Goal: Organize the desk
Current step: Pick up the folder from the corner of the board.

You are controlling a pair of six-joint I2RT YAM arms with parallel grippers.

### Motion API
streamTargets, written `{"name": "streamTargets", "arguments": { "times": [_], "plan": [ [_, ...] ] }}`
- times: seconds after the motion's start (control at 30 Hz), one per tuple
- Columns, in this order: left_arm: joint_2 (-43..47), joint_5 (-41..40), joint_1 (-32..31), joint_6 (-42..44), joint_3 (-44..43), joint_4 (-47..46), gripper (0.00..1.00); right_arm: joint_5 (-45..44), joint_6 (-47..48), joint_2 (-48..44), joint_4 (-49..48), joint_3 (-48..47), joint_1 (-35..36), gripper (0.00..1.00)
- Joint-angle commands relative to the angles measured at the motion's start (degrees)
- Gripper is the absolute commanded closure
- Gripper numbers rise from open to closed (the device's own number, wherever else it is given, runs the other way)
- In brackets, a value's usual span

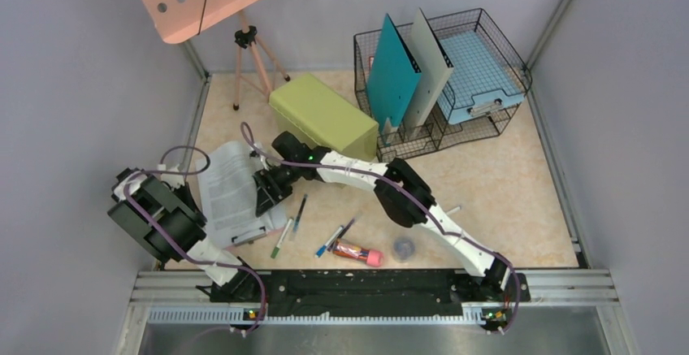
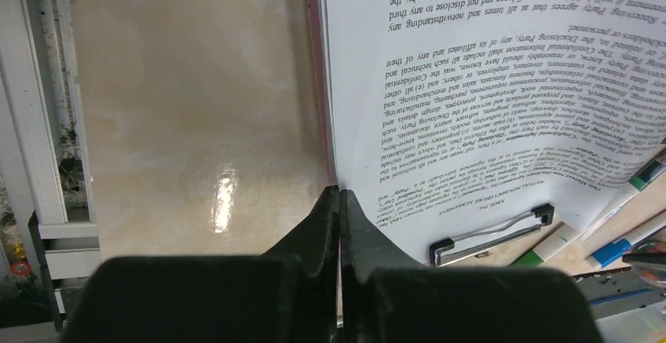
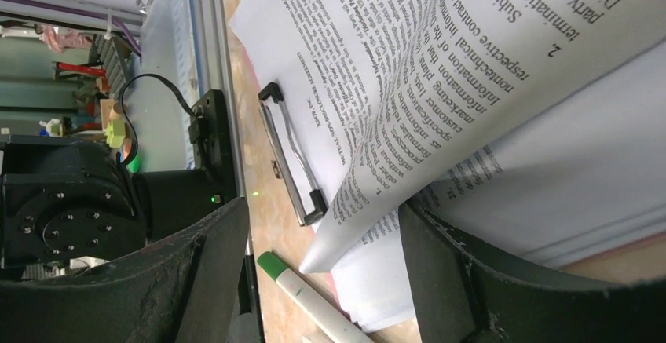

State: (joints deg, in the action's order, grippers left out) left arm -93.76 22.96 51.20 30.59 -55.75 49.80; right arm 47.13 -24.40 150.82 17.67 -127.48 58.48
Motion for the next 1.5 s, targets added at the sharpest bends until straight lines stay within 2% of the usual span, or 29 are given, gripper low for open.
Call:
{"name": "streamTargets", "arguments": {
  "times": [0.0, 0.47, 0.67, 0.83, 0.9, 1.03, 1.13, 1.3, 1.37, 1.47],
  "plan": [
    [-0.7, 1.0, 1.0, 0.1, -3.1, 0.7, 1.00, -3.0, 3.0, -4.6, 2.1, -0.2, -5.3, 0.30],
    [4.2, 8.7, 1.4, 4.2, -8.9, 11.8, 1.00, -10.3, 9.8, -7.4, 8.3, -3.2, -5.6, 0.23],
    [5.9, 12.6, 1.4, 3.2, -11.2, 15.2, 1.00, -9.5, 12.9, -7.9, 10.3, -3.9, -4.8, 0.22],
    [6.6, 10.4, 1.4, 5.6, -11.0, 14.7, 1.00, -9.4, 16.6, -9.2, 12.4, -4.4, -4.6, 0.22],
    [7.4, 10.0, 1.4, 9.1, -10.1, 14.5, 0.94, -10.2, 19.0, -9.7, 14.8, -5.0, -4.5, 0.22],
    [12.8, 11.3, -0.5, 18.3, -7.1, 16.1, 0.71, -11.1, 22.5, -11.5, 17.8, -4.2, -4.5, 0.22],
    [18.3, 10.2, -5.2, 22.2, -4.0, 16.1, 0.53, -11.7, 24.9, -13.2, 20.1, -3.8, -4.4, 0.23],
    [27.5, 3.6, -15.4, 23.2, 3.6, 8.5, 0.38, -13.0, 29.4, -15.6, 24.1, -3.9, -4.2, 0.24],
    [30.4, 2.2, -16.4, 23.2, 6.9, 3.7, 0.30, -13.9, 29.7, -16.2, 24.6, -3.2, -4.1, 0.24],
    [30.5, -2.5, -16.8, 16.1, 8.1, -1.8, 0.24, -16.4, 28.1, -16.0, 23.9, -2.2, -3.9, 0.24]
  ]
}}
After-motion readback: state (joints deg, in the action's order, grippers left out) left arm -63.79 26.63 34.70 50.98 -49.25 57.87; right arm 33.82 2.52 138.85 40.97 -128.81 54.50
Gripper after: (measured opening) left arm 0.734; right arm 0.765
